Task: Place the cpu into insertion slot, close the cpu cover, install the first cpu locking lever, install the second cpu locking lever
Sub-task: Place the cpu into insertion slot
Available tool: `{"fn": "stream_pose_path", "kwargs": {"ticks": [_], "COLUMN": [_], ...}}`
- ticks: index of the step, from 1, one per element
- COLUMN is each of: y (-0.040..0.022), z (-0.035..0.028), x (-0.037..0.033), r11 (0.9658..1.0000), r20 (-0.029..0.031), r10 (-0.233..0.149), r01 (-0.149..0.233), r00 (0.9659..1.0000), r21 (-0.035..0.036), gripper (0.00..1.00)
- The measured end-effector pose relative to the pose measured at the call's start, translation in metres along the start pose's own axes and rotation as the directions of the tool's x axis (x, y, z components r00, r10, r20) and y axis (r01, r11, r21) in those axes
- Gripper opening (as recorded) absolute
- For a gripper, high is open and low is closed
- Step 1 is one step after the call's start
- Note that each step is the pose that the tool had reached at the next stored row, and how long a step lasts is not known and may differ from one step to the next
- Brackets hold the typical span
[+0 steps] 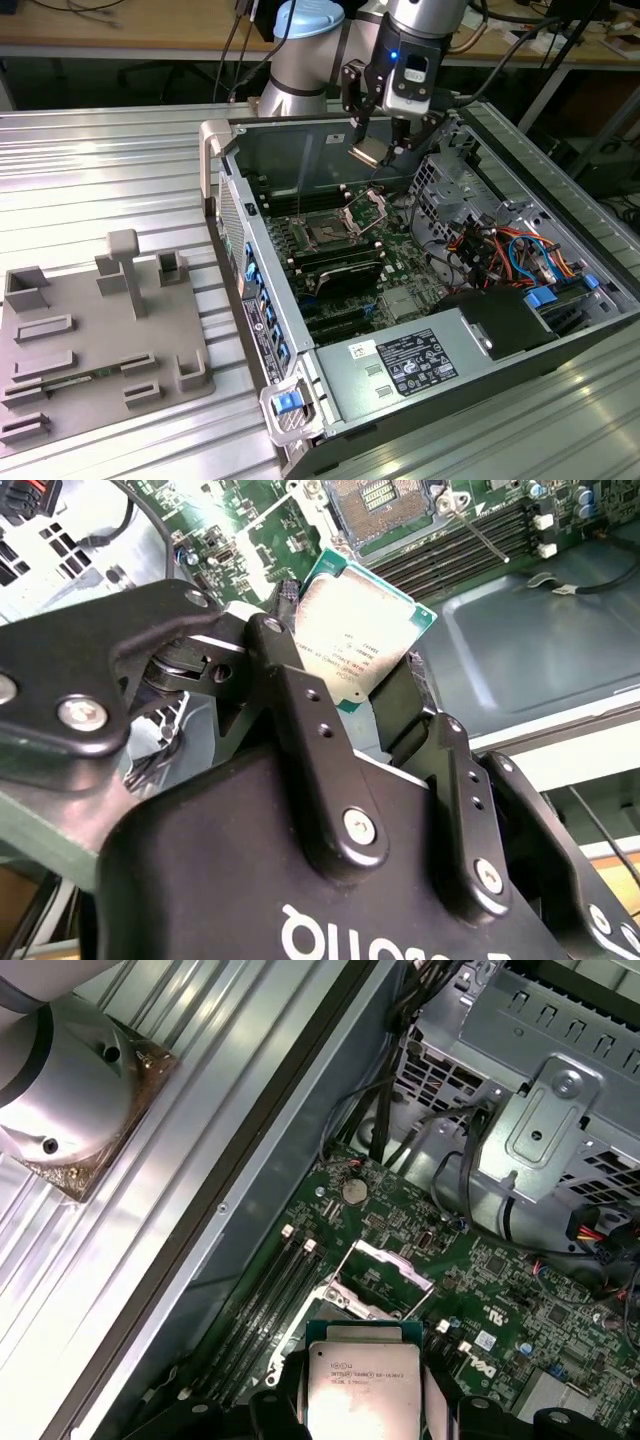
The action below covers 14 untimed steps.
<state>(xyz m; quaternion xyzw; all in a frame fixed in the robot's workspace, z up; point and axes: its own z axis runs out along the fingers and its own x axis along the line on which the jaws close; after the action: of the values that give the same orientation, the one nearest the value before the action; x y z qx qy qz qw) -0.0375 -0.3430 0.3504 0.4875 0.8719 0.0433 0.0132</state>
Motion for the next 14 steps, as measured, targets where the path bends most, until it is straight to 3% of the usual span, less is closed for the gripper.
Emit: {"fn": "stream_pose_path", "kwargs": {"ticks": [9, 14], "y": [-0.0002, -0.0002], "z": [0.0004, 0.0004], "x": [0.0001, 0.0001], "r11": [0.999, 0.9988], "r20": [0.004, 0.0043], "r10": [0.046, 0.048], "r01": [-0.046, -0.048], "r00": [0.9989, 0.9988], "r21": [-0.001, -0.0011], "gripper": [0.55, 0.55]}}
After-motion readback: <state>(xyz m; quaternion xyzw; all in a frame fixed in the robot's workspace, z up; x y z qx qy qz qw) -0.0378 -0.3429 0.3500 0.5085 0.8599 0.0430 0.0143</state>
